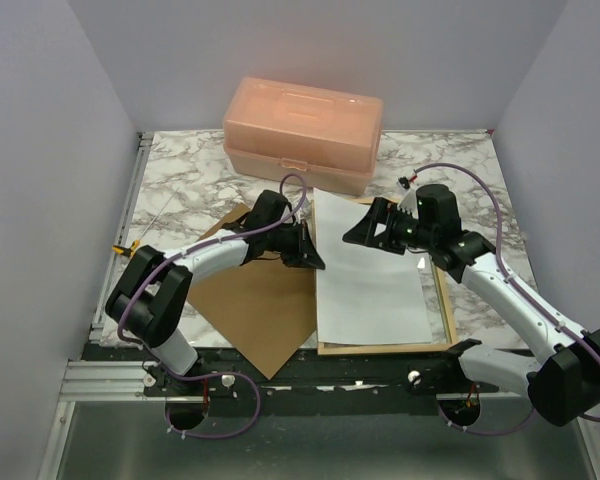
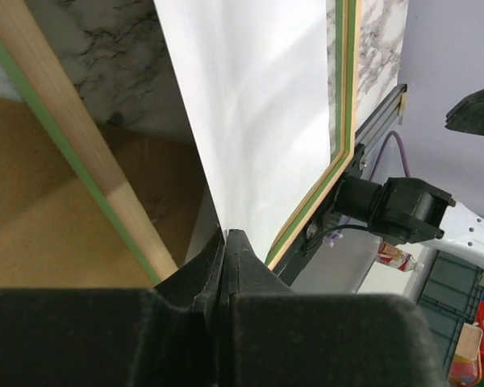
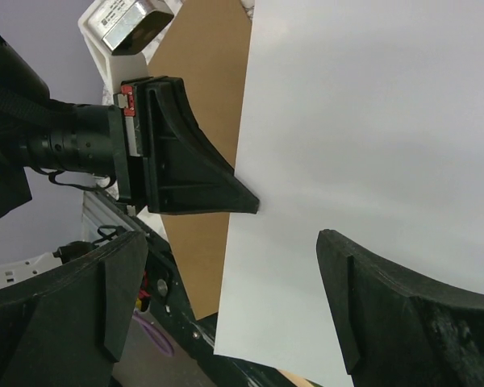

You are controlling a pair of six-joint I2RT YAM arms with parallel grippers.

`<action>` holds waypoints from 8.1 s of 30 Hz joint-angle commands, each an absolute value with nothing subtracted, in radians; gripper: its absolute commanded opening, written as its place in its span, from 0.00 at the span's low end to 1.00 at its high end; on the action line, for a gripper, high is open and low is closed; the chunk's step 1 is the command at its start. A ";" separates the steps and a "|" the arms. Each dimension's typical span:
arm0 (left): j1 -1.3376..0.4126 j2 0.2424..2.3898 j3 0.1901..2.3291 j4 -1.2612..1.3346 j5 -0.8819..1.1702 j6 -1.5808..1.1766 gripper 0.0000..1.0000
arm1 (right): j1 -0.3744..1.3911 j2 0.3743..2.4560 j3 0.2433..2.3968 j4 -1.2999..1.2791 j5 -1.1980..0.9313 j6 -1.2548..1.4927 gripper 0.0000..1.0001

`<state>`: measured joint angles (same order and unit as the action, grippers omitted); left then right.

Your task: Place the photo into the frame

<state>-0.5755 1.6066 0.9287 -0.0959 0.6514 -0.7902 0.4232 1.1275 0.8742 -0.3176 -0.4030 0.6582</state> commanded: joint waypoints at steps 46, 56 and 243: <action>-0.686 1.775 1.093 -0.114 0.588 -0.836 0.04 | 0.395 1.140 0.889 -0.370 -0.382 0.615 0.94; -0.708 1.754 1.172 -0.333 0.430 -0.726 0.47 | 0.396 1.146 0.883 -0.369 -0.385 0.623 0.94; -0.802 1.346 0.704 -0.364 0.120 -1.084 0.74 | 0.633 0.860 0.701 -0.841 -0.068 0.713 0.99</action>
<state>-0.7715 1.3003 0.6380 -0.4942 0.1505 -1.0264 0.6125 0.9157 0.7540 -0.7635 -0.0814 0.6659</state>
